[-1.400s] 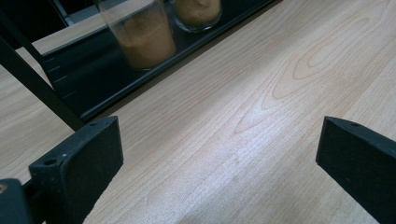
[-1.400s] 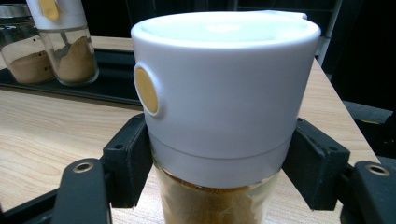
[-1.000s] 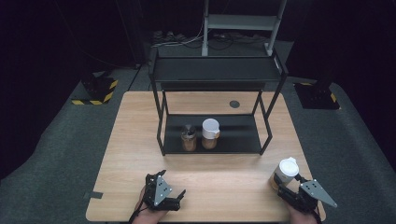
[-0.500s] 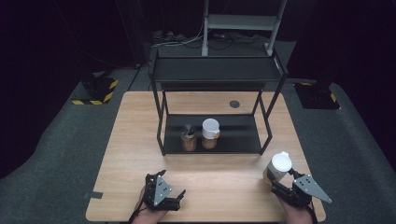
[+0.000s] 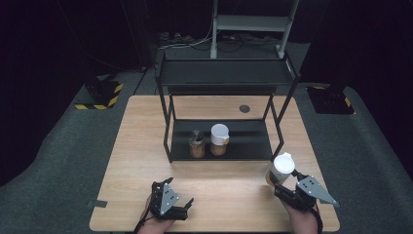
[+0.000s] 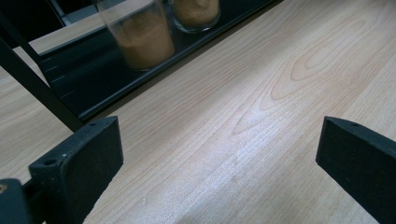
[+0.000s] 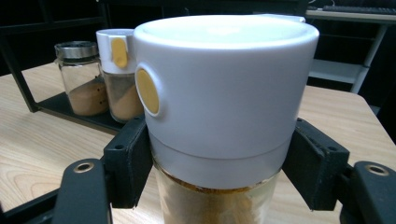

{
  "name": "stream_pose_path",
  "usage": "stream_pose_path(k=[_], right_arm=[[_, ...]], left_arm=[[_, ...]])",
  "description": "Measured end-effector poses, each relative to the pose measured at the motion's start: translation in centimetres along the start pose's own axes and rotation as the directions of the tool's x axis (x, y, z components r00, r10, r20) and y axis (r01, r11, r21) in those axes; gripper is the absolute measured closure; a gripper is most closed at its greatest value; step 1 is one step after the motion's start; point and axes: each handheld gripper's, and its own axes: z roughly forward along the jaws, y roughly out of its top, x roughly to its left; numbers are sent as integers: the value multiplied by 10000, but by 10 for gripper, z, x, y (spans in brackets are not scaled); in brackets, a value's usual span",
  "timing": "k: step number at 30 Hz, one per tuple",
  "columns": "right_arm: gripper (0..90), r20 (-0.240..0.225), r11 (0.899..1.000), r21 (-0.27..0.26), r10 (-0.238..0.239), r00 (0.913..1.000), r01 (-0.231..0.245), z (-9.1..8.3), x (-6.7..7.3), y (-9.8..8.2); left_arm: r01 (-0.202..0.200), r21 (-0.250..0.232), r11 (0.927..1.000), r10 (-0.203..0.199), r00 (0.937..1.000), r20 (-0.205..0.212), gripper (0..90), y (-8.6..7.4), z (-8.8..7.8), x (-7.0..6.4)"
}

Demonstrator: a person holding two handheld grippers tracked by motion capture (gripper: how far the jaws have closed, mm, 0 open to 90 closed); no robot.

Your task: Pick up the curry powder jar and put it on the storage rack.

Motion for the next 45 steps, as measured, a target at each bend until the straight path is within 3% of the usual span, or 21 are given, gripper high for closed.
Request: stream_pose_path(k=[27, 45], right_arm=[[301, -681, 9991, 111, -412, 9968, 421, 52, 13, 37], [301, -590, 9994, 234, -232, 9980, 247, 93, 14, 44]], left_arm=[[15, -81, 10000, -14, 10000, 87, 8, -1, -1, 2], [54, -193, 9998, -51, 9999, 149, 8, -3, -2, 4]])
